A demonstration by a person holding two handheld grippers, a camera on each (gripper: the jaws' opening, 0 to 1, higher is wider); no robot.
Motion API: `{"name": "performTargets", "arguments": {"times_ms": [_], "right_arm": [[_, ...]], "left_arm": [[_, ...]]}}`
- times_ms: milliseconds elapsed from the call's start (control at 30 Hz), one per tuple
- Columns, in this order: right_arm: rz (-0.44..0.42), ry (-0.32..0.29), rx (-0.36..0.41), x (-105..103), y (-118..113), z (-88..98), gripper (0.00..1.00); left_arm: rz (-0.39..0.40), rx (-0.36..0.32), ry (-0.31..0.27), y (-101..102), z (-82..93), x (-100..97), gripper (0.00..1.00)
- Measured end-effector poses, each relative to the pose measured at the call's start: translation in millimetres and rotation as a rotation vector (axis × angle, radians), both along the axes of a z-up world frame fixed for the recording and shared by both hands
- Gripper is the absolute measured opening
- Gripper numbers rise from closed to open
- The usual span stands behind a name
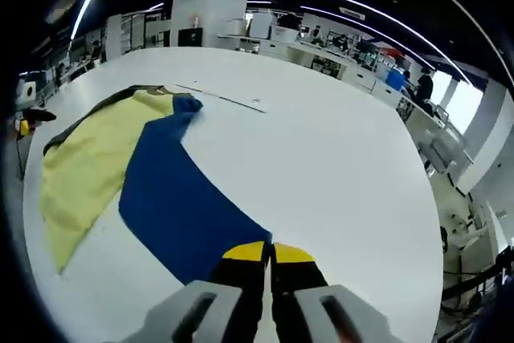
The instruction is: Fold the garment on the visible template until the final outline fits inside the template.
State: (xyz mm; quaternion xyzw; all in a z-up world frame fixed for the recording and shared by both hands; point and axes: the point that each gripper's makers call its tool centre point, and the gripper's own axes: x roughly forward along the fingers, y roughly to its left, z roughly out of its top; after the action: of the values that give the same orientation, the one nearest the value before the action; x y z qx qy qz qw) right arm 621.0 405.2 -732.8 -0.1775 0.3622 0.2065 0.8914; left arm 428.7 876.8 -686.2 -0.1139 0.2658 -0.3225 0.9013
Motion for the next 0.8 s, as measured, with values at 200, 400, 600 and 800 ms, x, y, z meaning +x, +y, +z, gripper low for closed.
{"name": "performTargets", "arguments": {"times_ms": [200,400,600,800], "right_arm": [[-0.046,-0.003,-0.028,19,-30,0.3,0.0],[-0.107,-0.003,-0.067,24,-48,-1.4,0.0],[-0.158,0.008,-0.091,43,-76,-11.2,0.0],[-0.186,0.004,-0.124,58,-89,-15.3,0.0]], "left_arm": [[0.022,-0.009,0.003,5,-1.2,1.6,0.72],[0.022,-0.008,0.022,4,-6.3,-1.1,0.72],[0.035,-0.013,0.037,8,-10.4,-1.7,0.71],[0.029,-0.004,0.058,6,-17.2,-2.3,0.71]]}}
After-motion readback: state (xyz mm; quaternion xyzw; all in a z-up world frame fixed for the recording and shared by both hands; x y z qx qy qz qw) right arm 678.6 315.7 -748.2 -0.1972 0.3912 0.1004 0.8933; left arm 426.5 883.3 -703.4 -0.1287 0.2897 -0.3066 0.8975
